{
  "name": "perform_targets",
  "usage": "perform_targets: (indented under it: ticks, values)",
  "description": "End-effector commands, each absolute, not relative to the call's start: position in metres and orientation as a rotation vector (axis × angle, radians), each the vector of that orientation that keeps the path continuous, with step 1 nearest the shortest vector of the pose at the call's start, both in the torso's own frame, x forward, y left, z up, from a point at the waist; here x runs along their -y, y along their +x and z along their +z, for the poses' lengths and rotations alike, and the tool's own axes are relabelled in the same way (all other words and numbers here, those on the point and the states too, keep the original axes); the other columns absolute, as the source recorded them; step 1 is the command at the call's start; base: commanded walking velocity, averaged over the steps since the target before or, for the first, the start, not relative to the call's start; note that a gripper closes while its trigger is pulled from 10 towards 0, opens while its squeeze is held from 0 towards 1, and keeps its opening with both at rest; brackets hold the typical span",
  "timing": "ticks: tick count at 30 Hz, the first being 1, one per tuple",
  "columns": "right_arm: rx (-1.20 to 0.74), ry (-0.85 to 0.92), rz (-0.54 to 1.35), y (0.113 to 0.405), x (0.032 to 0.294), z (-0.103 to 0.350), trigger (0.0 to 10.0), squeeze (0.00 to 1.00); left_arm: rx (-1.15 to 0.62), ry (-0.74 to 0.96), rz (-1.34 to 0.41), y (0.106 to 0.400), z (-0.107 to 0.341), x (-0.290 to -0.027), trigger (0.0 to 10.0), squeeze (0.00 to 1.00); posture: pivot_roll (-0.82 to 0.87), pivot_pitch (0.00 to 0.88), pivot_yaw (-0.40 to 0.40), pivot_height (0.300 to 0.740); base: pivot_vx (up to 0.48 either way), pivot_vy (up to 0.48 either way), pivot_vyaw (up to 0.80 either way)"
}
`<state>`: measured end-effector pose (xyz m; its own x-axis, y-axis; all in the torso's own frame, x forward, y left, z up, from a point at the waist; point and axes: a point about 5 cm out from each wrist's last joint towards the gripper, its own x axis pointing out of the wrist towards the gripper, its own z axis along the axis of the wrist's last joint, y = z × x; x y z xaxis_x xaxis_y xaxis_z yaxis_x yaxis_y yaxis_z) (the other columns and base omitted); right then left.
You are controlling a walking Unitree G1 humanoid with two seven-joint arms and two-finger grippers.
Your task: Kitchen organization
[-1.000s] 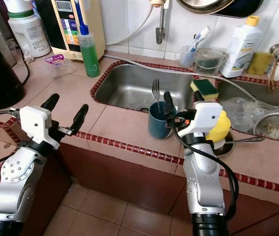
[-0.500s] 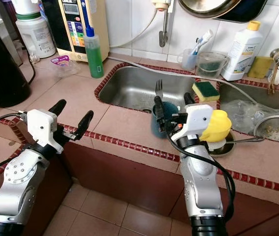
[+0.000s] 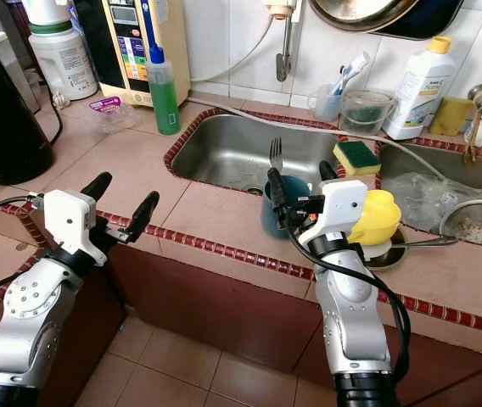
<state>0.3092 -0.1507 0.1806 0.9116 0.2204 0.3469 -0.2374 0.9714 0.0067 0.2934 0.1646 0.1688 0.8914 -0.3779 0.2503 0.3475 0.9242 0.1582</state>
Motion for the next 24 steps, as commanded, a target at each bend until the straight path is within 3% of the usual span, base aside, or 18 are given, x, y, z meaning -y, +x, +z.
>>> perform_targets:
  ticks: [1, 24]
  values:
    - [0.35, 0.033, 0.232, 0.3079, 0.1521, 0.1809, 10.0, 0.0, 0.296, 0.129, -0.374, 0.2927, 0.1717, -0.1704, 10.0, 0.0, -0.05, 0.07, 0.023, 0.74, 0.0, 0.0, 0.0]
    - [0.344, 0.007, 0.225, 0.3102, 0.1545, 0.1812, 10.0, 0.0, 0.298, 0.119, -0.412, 0.2992, 0.173, -0.168, 10.0, 0.0, -0.07, 0.042, 0.029, 0.74, 0.0, 0.0, 0.0]
